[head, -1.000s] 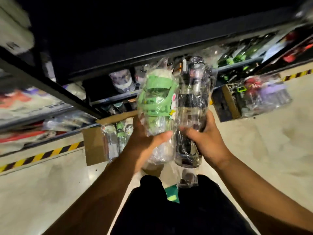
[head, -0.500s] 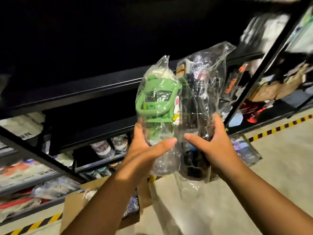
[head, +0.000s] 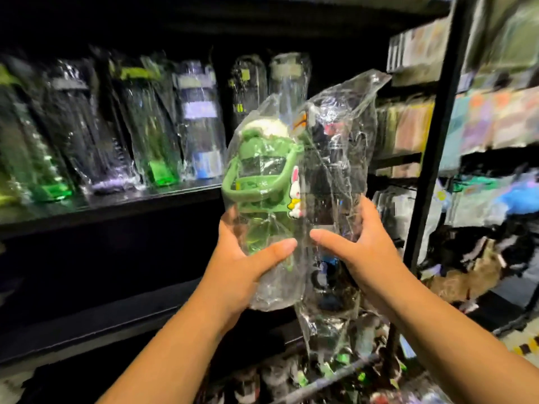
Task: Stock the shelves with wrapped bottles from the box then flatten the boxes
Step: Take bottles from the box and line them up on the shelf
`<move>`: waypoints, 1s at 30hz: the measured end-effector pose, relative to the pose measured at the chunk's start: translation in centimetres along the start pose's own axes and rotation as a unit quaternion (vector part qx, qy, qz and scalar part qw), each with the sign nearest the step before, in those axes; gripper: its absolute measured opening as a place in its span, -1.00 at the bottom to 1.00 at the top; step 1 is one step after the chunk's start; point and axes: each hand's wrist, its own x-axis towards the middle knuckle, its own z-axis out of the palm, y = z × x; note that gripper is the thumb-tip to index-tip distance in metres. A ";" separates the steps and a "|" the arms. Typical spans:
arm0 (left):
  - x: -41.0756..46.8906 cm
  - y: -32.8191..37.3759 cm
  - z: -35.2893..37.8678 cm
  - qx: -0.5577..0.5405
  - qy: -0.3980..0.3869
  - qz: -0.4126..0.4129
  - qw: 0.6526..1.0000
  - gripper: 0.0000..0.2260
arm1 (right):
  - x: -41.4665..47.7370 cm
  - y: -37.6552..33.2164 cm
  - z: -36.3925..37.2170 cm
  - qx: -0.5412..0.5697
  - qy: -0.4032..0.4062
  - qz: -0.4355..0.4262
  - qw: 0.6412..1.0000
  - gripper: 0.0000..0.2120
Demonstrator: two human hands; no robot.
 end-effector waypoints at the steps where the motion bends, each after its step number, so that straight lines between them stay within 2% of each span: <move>1: 1.4 0.5 0.1 -0.003 0.002 0.011 1.000 -0.02 | 1.7 -0.3 0.0 0.007 -0.001 -0.010 1.000 0.14; 3: 4.2 1.3 0.2 -0.001 0.008 0.026 1.000 -0.04 | 4.9 -0.7 0.1 0.019 0.001 -0.026 0.999 0.10; 8: 11.6 2.0 0.2 -0.001 -0.008 0.055 0.998 -0.16 | 12.5 -0.7 0.2 -0.005 0.031 -0.062 0.998 0.15; 16: 20.9 2.1 0.6 -0.002 -0.013 0.088 0.996 -0.20 | 23.4 -1.9 -3.4 -0.010 0.107 -0.109 0.988 -0.06; 22: 24.3 1.2 1.7 0.004 -0.008 0.097 0.995 -0.28 | 29.3 -1.4 -6.0 -0.046 0.168 -0.151 0.973 -0.14; 25: 25.1 0.8 2.6 0.019 0.007 0.109 0.994 -0.27 | 31.8 0.3 -6.6 -0.032 0.186 -0.155 0.970 -0.10; 30: 25.5 0.2 4.3 0.045 0.036 0.110 0.992 -0.24 | 35.4 3.8 -6.4 -0.025 0.172 -0.142 0.975 -0.10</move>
